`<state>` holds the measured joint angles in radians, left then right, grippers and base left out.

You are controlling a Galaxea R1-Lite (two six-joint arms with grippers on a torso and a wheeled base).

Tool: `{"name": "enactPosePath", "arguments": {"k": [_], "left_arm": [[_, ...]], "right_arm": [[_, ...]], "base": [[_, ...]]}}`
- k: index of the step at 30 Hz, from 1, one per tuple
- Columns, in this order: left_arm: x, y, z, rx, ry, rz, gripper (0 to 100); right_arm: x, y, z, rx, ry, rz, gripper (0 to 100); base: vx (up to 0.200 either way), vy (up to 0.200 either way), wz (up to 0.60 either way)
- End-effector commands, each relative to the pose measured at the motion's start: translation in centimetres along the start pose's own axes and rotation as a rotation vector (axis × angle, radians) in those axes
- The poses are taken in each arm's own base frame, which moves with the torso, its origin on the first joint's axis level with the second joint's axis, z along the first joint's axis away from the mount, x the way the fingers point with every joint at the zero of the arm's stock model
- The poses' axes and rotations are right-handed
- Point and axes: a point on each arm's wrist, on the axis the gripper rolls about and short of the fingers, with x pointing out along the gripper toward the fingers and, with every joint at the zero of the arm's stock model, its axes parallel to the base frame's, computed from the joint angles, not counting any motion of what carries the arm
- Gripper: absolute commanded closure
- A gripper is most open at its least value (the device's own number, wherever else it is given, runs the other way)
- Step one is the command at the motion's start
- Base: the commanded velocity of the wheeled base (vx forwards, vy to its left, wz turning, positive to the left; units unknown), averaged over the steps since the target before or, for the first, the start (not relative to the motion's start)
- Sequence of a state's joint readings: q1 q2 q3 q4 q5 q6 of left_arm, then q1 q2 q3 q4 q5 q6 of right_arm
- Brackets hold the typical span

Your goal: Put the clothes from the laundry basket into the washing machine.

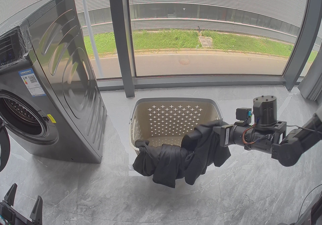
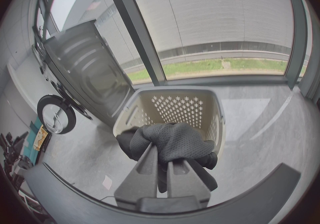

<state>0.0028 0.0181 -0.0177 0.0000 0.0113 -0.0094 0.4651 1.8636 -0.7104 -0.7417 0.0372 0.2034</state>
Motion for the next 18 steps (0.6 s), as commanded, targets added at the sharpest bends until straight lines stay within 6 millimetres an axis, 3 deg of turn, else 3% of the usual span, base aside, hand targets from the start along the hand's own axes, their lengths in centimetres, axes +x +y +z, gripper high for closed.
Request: {"name": "enactPosePath", "arguments": {"k": [1, 10, 12, 18], "left_arm": [[0.0, 0.0, -0.5, 0.003, 0.001, -0.002, 0], [0.0, 0.0, -0.5, -0.001, -0.002, -0.005, 0], [0.0, 0.0, -0.5, 0.0, -0.002, -0.006, 0], [0.0, 0.0, -0.5, 0.006, 0.001, -0.003, 0]], "right_arm": [[-6.8, 2.3, 4.0, -0.006, -0.23, 0.038, 100], [-11.6, 2.8, 6.1, -0.014, -0.487, 0.052, 100], [-13.0, 3.2, 6.0, -0.015, -0.515, 0.062, 100], [-13.6, 3.3, 5.9, -0.025, -0.528, 0.065, 100]], "base": [[0.0, 0.0, 0.0], [0.0, 0.0, 0.0], [-0.2, 0.0, 0.0], [-0.2, 0.0, 0.0]]}}
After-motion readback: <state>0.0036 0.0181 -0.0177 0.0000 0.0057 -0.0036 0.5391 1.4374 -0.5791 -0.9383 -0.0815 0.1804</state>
